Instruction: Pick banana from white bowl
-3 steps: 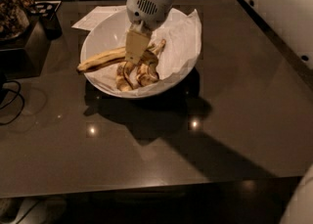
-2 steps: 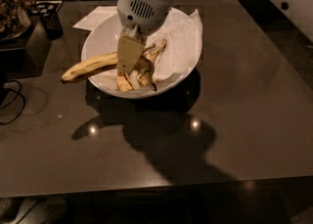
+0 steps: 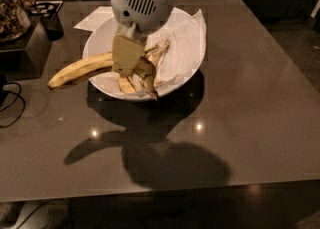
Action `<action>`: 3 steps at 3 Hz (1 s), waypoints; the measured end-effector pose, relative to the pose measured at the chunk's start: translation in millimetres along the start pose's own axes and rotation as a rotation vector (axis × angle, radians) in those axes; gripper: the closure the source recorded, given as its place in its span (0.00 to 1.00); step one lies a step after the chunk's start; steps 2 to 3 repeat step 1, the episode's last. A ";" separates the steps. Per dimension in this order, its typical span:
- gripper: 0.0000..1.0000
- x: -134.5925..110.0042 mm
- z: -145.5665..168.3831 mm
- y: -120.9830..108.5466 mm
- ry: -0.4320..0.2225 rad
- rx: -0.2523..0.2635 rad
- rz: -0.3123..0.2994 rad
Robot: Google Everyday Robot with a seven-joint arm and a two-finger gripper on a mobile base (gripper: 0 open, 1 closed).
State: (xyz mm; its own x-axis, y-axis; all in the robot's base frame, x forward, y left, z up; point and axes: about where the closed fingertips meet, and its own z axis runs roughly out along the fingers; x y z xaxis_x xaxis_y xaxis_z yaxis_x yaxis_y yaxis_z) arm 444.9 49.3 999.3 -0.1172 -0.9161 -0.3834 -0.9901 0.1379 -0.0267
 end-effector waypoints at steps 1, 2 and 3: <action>1.00 0.0 0.0 0.0 0.000 0.000 0.000; 1.00 0.0 0.0 0.0 0.000 0.000 0.000; 1.00 0.0 0.0 0.0 0.000 0.000 0.000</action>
Offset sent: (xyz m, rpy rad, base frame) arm 0.0000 0.0000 0.0000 0.0000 0.0000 0.0000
